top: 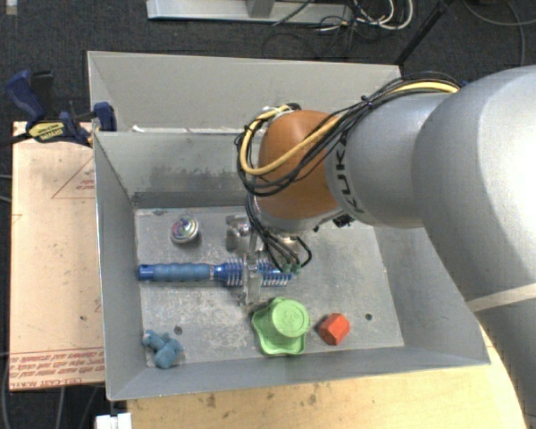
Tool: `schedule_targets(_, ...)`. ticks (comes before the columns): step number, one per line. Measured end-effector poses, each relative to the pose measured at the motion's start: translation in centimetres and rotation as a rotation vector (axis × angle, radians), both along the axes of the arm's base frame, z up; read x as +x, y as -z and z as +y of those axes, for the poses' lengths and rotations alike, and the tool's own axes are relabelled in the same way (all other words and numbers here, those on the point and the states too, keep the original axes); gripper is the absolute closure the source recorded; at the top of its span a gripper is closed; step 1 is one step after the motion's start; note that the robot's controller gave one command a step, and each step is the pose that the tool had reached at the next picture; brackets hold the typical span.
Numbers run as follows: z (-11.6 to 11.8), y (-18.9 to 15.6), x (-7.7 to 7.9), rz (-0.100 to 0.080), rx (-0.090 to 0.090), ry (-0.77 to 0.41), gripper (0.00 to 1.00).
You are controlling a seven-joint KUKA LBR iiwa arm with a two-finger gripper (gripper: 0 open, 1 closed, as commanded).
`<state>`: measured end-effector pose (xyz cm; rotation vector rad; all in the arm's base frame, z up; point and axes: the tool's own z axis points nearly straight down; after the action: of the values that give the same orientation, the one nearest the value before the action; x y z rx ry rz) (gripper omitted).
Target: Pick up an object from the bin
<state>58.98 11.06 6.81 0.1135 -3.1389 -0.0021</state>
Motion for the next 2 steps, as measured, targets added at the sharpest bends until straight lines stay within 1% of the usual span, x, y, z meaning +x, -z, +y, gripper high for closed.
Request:
schedule_targets(1, 0.05, -0.03, 0.06, -0.001, 0.002, 0.002, 0.0)
schedule_targets(2, 0.03, -0.03, 0.06, -0.001, 0.002, 0.002, 1.0)
